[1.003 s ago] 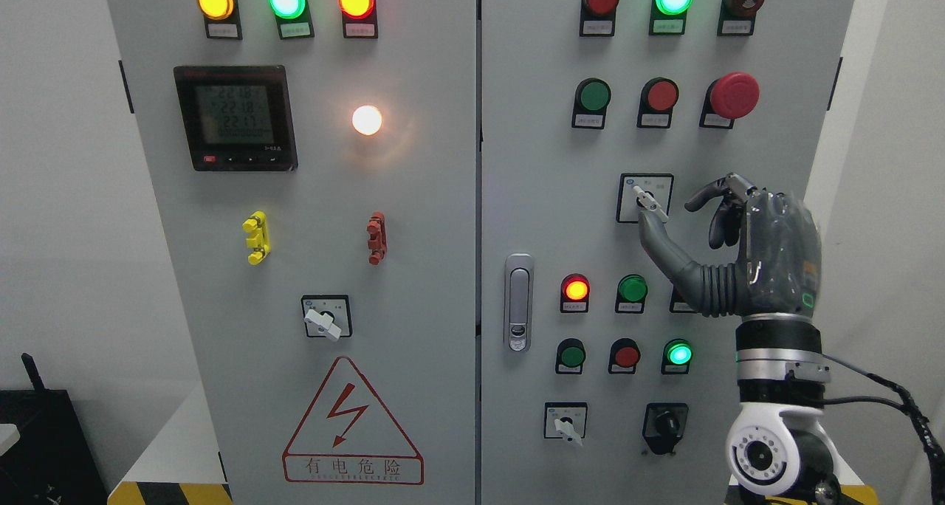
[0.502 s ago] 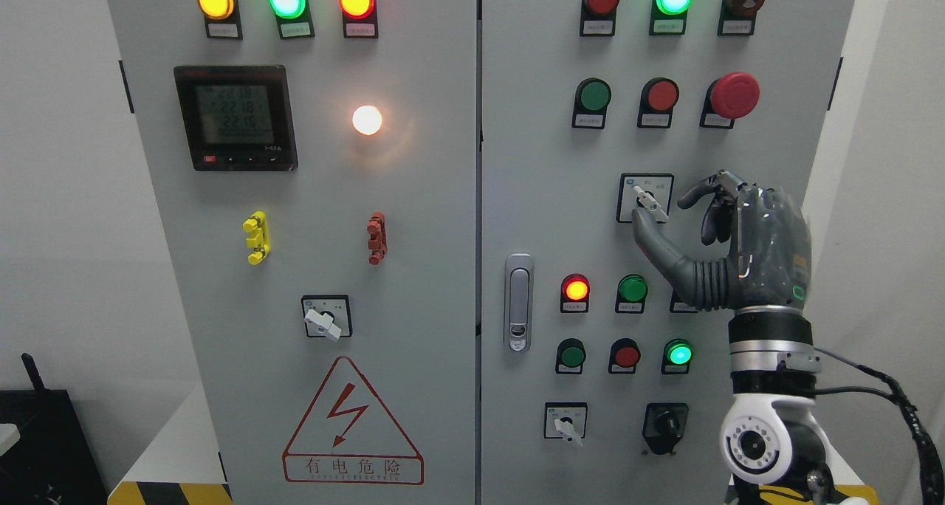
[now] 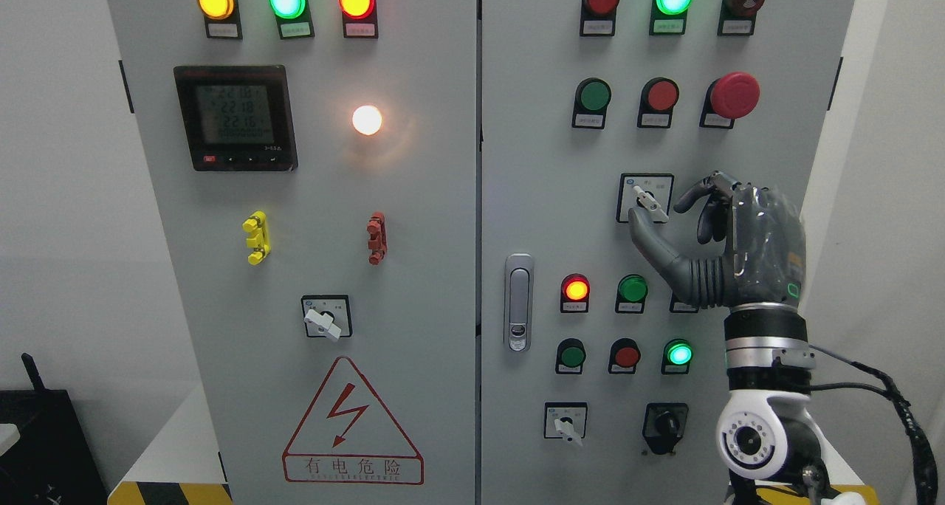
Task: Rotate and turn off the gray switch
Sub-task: 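Pinch the switch knob between right thumb and index finger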
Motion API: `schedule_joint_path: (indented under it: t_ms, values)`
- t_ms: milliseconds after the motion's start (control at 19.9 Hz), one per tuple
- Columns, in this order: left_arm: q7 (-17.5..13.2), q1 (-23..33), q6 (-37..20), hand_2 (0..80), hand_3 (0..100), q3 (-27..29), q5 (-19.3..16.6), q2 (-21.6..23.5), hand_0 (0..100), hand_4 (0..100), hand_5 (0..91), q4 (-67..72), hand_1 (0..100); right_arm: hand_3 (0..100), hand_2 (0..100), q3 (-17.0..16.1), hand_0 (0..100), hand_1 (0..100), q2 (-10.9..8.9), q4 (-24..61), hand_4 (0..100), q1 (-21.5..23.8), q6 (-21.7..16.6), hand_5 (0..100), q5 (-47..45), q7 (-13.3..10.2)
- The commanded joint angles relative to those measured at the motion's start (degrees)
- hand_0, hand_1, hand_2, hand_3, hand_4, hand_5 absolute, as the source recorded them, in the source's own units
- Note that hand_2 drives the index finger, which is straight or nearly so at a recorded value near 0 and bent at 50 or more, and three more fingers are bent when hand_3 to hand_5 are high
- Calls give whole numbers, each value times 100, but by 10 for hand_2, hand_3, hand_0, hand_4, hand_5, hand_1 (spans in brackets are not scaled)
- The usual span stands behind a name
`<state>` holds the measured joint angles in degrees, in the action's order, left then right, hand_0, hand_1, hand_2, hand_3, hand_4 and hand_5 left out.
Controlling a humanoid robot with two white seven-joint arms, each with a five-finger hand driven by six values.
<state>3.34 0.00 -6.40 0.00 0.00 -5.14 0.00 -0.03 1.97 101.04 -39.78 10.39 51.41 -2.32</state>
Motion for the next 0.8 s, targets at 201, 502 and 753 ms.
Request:
schedule_joint_path:
  t_ms: [201, 502, 753]
  values:
    - [0, -53, -1, 0, 0, 44, 114, -4, 120, 0, 0, -141, 389, 972, 630, 3, 99, 394, 23, -49, 991, -56, 77, 1000, 9, 4]
    - [0, -53, -1, 0, 0, 44, 114, -4, 120, 0, 0, -141, 389, 973, 631, 21, 104, 399, 23, -49, 991, -65, 77, 1000, 18, 109]
    - [0, -53, -1, 0, 0, 44, 114, 4, 120, 0, 0, -141, 389, 973, 632, 65, 104, 400, 23, -49, 991, -74, 77, 1000, 18, 100]
